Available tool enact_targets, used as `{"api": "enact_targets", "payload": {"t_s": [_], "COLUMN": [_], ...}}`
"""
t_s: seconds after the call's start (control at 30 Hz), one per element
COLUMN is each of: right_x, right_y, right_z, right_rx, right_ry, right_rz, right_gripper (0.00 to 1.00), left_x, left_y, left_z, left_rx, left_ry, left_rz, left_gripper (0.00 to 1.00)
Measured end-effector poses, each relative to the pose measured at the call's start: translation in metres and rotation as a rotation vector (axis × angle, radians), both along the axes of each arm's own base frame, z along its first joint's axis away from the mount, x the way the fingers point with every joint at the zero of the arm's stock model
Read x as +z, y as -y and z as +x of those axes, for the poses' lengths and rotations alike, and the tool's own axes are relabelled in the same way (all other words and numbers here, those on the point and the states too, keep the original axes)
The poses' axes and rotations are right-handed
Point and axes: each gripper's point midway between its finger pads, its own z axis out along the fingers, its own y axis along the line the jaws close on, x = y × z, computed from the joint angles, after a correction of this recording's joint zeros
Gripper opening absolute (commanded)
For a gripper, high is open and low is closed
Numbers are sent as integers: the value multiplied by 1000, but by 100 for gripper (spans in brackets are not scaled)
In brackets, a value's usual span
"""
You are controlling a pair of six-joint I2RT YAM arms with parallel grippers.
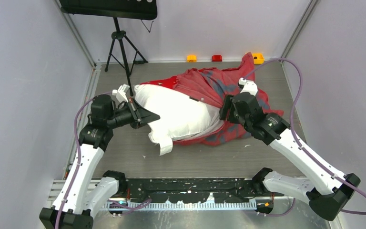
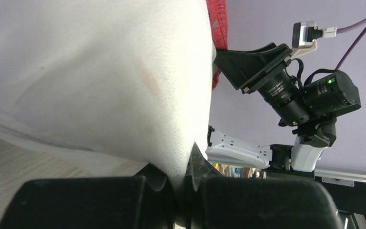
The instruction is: Remove the pillowcase from the pillow
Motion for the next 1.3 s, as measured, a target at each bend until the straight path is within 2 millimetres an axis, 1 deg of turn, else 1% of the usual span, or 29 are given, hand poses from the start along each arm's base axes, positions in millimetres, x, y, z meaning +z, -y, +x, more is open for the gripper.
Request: {"api": "enact_targets", "payload": {"t_s": [0.07,0.13,0.23,0.33,0.37,0.4,0.47,0.5,0.57,0.6,0.63,0.73,0.8,0.87,0.97,1.03,1.07,1.1,1.13,1.17,1.2,1.23,1.3], "right_x": [8,24,51,82,91,103,115,117,111,108,104,92,79,65,45,37,35,34,33,33,32,31,30], "right_y": [-11,-27,-52,-84,-94,-109,-134,-146,-167,-173,-183,-201,-212,-220,-226,-226,-225,-224,-222,-219,-215,-211,-202], "right_z": [-5,-9,-18,-35,-40,-45,-58,-67,-91,-100,-113,-133,-139,-140,-134,-127,-123,-119,-116,-112,-109,-106,-101], "right_rx": [80,167,285,421,460,511,604,655,768,809,870,968,1000,1012,1002,976,959,938,922,895,867,849,796], "right_ry": [-15,-3,43,88,99,117,147,162,171,174,178,199,216,233,248,253,258,264,269,280,291,301,320], "right_rz": [17,61,116,144,148,152,151,141,104,87,62,-21,-103,-200,-330,-396,-419,-439,-453,-469,-481,-494,-496], "right_gripper": [82,86,86,87,89,90,91,91,92,92,92,93,93,93,93,93,91,84,71,49,15,2,0], "left_x": [2,3,3,3,3,4,4,5,5,4,3,2,3,4,3,2,1,1,2,2,3,3,3], "left_y": [1,3,8,13,14,16,20,22,28,30,32,41,46,51,57,58,58,58,58,58,58,58,58], "left_z": [-3,-6,-10,-13,-14,-15,-16,-17,-18,-19,-19,-20,-21,-22,-23,-22,-21,-20,-19,-18,-18,-17,-16], "left_rx": [-4,-15,-34,-50,-54,-59,-70,-76,-91,-96,-101,-117,-127,-135,-141,-135,-129,-124,-118,-114,-112,-109,-104], "left_ry": [11,18,18,23,25,29,36,39,44,43,40,33,35,34,32,31,31,32,33,33,34,35,36], "left_rz": [-1,-2,1,5,6,6,6,6,8,9,10,8,4,-2,0,5,6,8,7,6,5,4,5], "left_gripper": [0,0,0,0,0,0,0,0,0,0,0,0,0,0,0,0,0,0,0,0,0,2,14]}}
